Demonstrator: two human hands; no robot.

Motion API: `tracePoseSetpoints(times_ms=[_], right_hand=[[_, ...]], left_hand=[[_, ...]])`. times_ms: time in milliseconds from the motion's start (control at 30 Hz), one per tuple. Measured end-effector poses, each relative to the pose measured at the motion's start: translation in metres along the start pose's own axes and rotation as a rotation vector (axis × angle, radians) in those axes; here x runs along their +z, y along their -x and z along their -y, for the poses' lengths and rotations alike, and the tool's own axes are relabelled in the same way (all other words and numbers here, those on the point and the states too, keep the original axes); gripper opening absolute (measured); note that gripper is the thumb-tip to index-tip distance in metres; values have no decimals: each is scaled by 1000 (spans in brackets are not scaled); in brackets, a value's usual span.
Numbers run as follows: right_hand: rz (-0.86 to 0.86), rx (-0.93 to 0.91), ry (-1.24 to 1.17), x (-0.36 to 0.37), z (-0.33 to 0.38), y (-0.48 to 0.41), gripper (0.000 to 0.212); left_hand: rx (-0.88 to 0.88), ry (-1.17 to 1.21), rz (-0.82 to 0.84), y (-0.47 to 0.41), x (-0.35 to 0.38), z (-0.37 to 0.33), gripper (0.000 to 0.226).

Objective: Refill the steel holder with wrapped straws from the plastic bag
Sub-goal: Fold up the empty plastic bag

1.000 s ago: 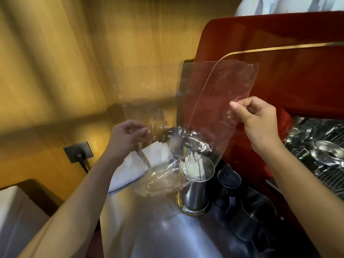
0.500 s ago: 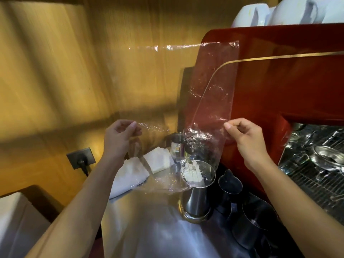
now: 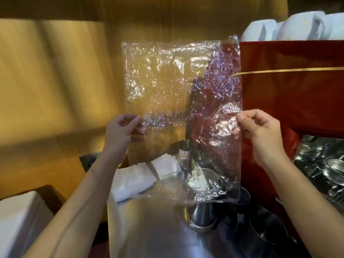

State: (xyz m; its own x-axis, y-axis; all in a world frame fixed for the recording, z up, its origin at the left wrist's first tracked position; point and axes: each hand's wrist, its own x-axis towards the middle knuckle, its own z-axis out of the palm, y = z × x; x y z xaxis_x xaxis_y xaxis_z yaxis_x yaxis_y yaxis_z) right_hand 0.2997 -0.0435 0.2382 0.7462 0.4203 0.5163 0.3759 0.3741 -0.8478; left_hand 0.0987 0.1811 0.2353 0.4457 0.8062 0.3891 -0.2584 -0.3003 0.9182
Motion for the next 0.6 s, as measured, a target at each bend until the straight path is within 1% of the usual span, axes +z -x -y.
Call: tracePoseSetpoints(times_ms=[100,200,300,367,433,533,600], right_hand=[[56,111,-14,-1,-12,13,20],[135,224,-11,-1,-26,27,11],[173,329,-26,2,-43,38,16],[172,366,3,4,-55,43,18],[179,392,17,7,-63,47,17],[207,409,-11,15,-73,52,20],[204,392,-39,23,-79,54,23]], left_hand=[[-54,-33,25,10,-7,8,5],[-117,-31,30,26,-17,24,5],[-198,-34,41,43,-29,37,10],[-257,-54,45,52,-39,44,20],[-299,-92,10,61,-46,50,24],[-328,-131,-98,73,-57,56,21],[-326,-125,-125,79,-65,57,19]])
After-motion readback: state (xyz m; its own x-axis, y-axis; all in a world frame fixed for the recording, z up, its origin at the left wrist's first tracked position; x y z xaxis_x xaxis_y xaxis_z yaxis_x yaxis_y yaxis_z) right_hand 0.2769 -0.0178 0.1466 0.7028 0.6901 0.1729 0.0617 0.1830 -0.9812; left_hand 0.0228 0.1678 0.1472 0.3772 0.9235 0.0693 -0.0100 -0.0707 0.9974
